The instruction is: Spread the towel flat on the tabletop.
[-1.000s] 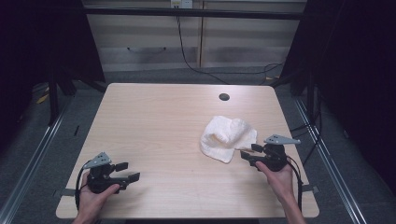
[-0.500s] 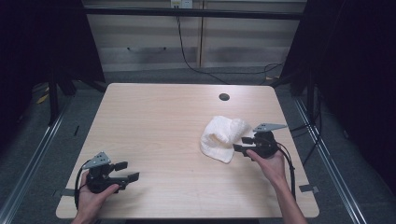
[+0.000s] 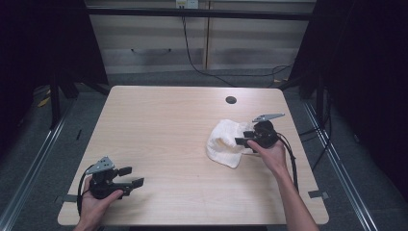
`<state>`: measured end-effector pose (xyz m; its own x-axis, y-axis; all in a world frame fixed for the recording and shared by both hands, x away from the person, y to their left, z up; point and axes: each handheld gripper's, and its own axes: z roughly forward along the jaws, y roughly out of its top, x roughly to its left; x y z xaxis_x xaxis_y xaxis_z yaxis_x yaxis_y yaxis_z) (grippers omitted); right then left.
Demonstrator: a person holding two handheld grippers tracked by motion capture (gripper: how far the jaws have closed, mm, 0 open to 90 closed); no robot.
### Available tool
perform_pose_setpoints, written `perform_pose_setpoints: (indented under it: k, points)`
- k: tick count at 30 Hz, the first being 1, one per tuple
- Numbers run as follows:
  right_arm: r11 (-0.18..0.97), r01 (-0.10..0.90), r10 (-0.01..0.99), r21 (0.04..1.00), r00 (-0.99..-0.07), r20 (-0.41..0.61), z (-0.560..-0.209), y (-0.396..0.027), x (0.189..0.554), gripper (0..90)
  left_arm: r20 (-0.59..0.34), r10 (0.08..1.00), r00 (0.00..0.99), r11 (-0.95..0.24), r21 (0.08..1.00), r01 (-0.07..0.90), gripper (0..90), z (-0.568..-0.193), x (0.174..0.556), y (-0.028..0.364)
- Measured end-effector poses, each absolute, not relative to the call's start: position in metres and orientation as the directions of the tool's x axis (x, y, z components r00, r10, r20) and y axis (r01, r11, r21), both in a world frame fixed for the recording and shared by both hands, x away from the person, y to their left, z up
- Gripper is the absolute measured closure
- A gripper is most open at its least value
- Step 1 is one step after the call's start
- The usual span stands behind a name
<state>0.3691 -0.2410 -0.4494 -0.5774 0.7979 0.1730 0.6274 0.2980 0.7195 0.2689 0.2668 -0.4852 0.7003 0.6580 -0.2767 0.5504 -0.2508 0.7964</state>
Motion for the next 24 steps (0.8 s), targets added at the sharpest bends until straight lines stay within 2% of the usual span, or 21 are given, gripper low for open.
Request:
perform_pose_setpoints:
  k: [5, 8, 11, 15, 16, 17, 24]
  points:
    - [0.287, 0.653, 0.786, 0.701, -0.578, 0.217, -0.459, -0.246, 0.388, 39.3, -0.275, 0.658, 0.701, -0.255, 0.795, 0.55, 25.4, -0.486, 0.269, 0.267]
    - [0.323, 0.667, 0.796, 0.671, -0.575, 0.189, -0.47, -0.245, 0.393, 35.9, -0.279, 0.657, 0.701, -0.252, 0.795, 0.552, 25.4, -0.486, 0.269, 0.267]
    - [0.343, 0.678, 0.794, 0.651, -0.579, 0.185, -0.479, -0.241, 0.395, 37.0, -0.282, 0.665, 0.692, -0.251, 0.788, 0.562, 25.6, -0.487, 0.27, 0.267]
    - [0.375, 0.673, 0.785, 0.638, -0.597, 0.168, -0.489, -0.234, 0.395, 47.9, -0.279, 0.658, 0.7, -0.259, 0.789, 0.557, 25.6, -0.487, 0.27, 0.267]
    - [0.394, 0.671, 0.784, 0.629, -0.602, 0.152, -0.491, -0.232, 0.395, 57.2, -0.277, 0.657, 0.701, -0.26, 0.79, 0.556, 25.6, -0.487, 0.269, 0.267]
    - [0.416, 0.661, 0.782, 0.624, -0.61, 0.125, -0.491, -0.23, 0.394, 60.6, -0.277, 0.657, 0.701, -0.26, 0.79, 0.556, 25.7, -0.487, 0.269, 0.267]
    - [0.415, 0.662, 0.784, 0.624, -0.608, 0.123, -0.495, -0.226, 0.39, 77.8, -0.273, 0.661, 0.699, -0.257, 0.793, 0.553, 25.6, -0.486, 0.269, 0.268]
